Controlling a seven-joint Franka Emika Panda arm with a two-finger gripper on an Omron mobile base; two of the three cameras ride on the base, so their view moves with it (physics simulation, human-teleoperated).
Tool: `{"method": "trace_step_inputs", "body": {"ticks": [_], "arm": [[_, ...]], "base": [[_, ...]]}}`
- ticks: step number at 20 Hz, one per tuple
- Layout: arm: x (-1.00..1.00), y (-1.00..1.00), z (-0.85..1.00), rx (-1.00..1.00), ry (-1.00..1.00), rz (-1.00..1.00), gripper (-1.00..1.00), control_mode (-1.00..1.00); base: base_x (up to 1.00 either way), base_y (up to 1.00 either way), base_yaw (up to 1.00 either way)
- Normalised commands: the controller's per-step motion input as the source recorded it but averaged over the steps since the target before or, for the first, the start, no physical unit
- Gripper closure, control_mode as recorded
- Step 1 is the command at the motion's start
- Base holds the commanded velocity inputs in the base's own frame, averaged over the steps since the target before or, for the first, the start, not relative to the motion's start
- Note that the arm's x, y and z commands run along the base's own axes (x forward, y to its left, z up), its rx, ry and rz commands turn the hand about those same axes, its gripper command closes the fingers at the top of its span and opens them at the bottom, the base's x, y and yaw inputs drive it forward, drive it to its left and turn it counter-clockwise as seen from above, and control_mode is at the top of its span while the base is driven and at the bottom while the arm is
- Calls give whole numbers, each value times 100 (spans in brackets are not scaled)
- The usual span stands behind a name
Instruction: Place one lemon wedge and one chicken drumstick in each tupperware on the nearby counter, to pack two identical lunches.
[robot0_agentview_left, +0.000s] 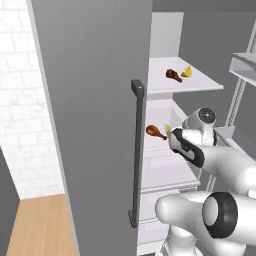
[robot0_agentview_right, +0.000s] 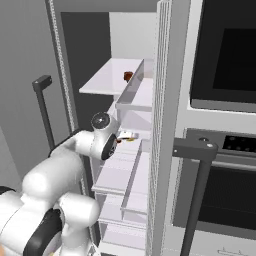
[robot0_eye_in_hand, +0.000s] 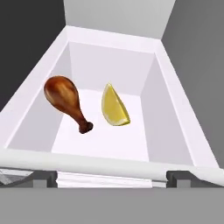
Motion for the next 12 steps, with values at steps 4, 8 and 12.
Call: {"method": "trace_step_inputs", "body": {"ticks": [4,8,12], "arm": [[50,-1,-1,8,-1,0,-100,-100],[36,0,0,5,2,0,-100,-100],[4,-3,0,0,0,0,-100,-100]], "base": [[0,0,0],[0,0,0],[0,0,0]]}}
